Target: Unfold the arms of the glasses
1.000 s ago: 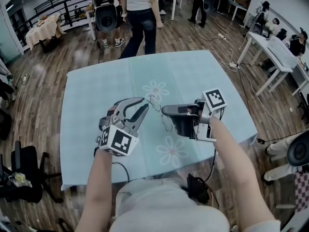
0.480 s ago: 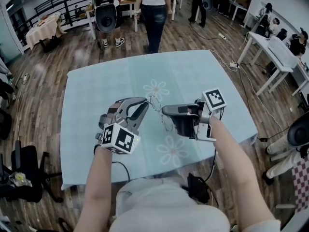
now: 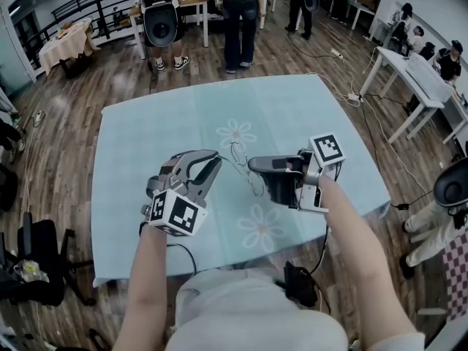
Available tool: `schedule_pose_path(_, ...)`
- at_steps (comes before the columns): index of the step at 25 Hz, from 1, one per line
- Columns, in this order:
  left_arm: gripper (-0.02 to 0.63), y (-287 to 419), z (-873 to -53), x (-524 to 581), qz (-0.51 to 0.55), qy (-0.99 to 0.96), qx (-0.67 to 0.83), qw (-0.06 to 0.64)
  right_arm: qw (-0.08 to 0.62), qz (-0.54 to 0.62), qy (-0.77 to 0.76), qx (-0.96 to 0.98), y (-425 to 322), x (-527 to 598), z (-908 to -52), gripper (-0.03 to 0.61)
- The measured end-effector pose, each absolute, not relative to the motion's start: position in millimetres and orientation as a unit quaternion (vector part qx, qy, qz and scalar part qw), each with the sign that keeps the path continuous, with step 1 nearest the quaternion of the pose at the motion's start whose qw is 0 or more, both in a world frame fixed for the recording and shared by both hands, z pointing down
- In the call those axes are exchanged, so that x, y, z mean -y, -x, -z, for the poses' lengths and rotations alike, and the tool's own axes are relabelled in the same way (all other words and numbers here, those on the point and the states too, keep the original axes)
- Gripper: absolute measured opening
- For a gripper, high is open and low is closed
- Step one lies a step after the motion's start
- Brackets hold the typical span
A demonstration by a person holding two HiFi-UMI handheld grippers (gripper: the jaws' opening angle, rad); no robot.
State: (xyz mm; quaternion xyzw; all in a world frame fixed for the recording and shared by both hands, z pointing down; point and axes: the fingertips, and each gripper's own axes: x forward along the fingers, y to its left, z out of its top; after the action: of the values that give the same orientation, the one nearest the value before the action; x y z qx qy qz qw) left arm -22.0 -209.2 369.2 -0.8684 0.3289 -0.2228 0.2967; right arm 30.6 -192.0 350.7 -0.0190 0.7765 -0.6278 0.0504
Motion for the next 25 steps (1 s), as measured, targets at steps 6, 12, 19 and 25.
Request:
schedule_pose_path(6,0.043,29.5,-373.9,201.0,0.224,0.872,-0.324,0.290,0.060,0.633,0.030,-0.771,-34.1,194.8,-357.6,0.011)
schedule_pose_path(12,0.042,34.3,-374.9,191.7,0.226,0.876,-0.309,0.293,0.066,0.633,0.041,-0.770,-39.5,199.0,-359.8,0.011)
schedule_pose_path(19,0.042,37.6,-383.1,179.7,0.229,0.883,-0.290,0.288,0.075,0.636,0.057,-0.766,-47.7,205.3,-367.3,0.011)
schedule_pose_path(25,0.041,42.4,-385.5,163.5,0.232,0.893,-0.261,0.284,0.083,0.639,0.071,-0.761,-50.2,208.9,-370.5,0.011)
